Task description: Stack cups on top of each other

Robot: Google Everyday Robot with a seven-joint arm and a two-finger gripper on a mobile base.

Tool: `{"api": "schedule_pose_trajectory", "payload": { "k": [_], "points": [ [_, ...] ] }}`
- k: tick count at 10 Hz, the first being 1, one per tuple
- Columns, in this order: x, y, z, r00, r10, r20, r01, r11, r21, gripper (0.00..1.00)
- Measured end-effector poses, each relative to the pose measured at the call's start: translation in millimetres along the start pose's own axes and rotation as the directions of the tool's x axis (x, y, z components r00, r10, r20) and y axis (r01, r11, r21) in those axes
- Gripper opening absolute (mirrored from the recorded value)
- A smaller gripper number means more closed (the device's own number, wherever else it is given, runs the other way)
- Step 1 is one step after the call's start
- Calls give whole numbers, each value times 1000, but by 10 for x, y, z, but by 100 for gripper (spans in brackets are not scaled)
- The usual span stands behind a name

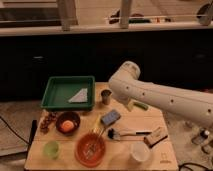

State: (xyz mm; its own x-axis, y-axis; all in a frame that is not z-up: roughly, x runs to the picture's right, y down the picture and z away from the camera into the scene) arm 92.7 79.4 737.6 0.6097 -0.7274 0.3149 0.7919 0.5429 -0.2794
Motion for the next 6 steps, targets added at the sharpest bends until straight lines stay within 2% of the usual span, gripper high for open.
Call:
{"api": "schedule_pose_trajectory", "payload": {
  "k": [1, 3, 6],
  "points": [
    [5, 22, 15, 1000, -1, 2, 1, 1000, 4, 77],
    [39, 34, 13, 1000, -18, -4, 18, 1000, 6, 80],
    [21, -323, -25, 992, -122, -22, 122, 992, -8, 80]
  ]
}}
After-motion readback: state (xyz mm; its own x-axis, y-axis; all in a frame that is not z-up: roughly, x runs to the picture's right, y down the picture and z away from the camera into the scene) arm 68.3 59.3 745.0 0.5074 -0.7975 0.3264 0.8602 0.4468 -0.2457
